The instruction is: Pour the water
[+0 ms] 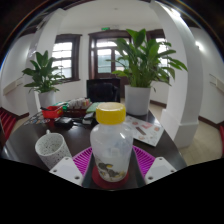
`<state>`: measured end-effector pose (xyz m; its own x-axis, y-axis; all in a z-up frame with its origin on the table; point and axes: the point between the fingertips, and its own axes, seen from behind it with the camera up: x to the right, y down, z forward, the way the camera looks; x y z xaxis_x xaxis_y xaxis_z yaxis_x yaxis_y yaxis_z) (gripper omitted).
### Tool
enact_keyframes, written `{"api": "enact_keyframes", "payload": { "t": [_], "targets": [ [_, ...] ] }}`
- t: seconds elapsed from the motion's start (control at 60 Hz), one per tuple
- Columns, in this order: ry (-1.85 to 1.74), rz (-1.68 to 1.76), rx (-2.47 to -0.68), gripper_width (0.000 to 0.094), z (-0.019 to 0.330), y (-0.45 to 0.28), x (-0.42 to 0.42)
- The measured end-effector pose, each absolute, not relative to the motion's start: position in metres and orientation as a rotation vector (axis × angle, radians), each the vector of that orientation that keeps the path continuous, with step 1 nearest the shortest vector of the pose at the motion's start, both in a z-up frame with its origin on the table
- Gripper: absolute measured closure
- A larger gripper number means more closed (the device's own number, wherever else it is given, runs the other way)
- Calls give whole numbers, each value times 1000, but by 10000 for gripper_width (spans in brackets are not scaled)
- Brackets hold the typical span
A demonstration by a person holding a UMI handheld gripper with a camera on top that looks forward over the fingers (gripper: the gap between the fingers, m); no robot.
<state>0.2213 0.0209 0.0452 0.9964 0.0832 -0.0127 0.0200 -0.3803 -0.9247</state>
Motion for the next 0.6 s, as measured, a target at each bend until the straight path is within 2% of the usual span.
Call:
{"api": "enact_keyframes", "payload": {
  "t": [0.083,0.15,0.367,0.6],
  "targets": [
    [-38,63,-1984,154,46,6,224],
    [-36,33,-1975,108,52,-15,227],
    [-20,-36,-1982,105,68,-105,212],
    [15,-11,-1957,92,113,-157,166]
  ]
}}
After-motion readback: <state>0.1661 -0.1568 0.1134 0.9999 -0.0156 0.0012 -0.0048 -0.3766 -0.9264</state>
